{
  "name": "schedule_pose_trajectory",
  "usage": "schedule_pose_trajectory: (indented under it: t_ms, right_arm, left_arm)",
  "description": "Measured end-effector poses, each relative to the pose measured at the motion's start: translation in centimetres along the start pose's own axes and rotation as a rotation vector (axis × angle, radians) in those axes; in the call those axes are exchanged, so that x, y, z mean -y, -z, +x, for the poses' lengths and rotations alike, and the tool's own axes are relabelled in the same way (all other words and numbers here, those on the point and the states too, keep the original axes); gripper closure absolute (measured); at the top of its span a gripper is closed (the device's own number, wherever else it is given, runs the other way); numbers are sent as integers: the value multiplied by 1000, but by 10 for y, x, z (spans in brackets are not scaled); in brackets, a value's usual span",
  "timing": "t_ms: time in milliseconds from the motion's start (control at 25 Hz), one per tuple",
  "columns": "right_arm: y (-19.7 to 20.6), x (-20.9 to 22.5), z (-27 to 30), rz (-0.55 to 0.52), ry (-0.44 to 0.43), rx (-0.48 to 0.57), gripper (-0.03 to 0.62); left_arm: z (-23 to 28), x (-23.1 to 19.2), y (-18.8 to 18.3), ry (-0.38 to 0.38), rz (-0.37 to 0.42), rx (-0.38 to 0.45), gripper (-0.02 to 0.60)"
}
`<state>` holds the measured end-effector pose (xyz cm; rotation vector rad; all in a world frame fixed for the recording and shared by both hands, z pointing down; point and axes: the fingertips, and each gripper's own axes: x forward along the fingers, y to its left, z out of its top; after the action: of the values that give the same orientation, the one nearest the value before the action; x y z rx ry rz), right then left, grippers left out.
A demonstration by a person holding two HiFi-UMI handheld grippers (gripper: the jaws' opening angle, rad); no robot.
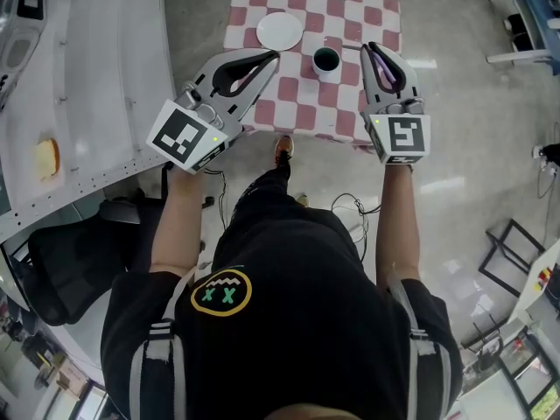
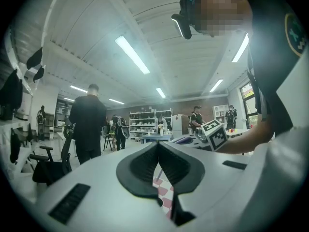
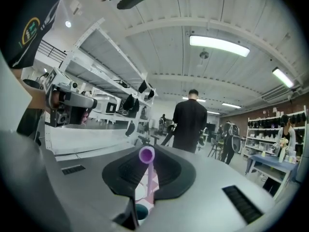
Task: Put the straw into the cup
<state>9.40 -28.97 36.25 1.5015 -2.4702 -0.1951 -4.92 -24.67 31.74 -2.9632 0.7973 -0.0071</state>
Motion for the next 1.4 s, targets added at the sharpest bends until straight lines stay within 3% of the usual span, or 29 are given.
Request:
schedule_pose_trajectory:
  t_ms: [1400]
  right_arm:
    - [152,-8,69,118,-8,-197,542]
  left_arm:
    - [33,-22,28,32,-43,-47,563]
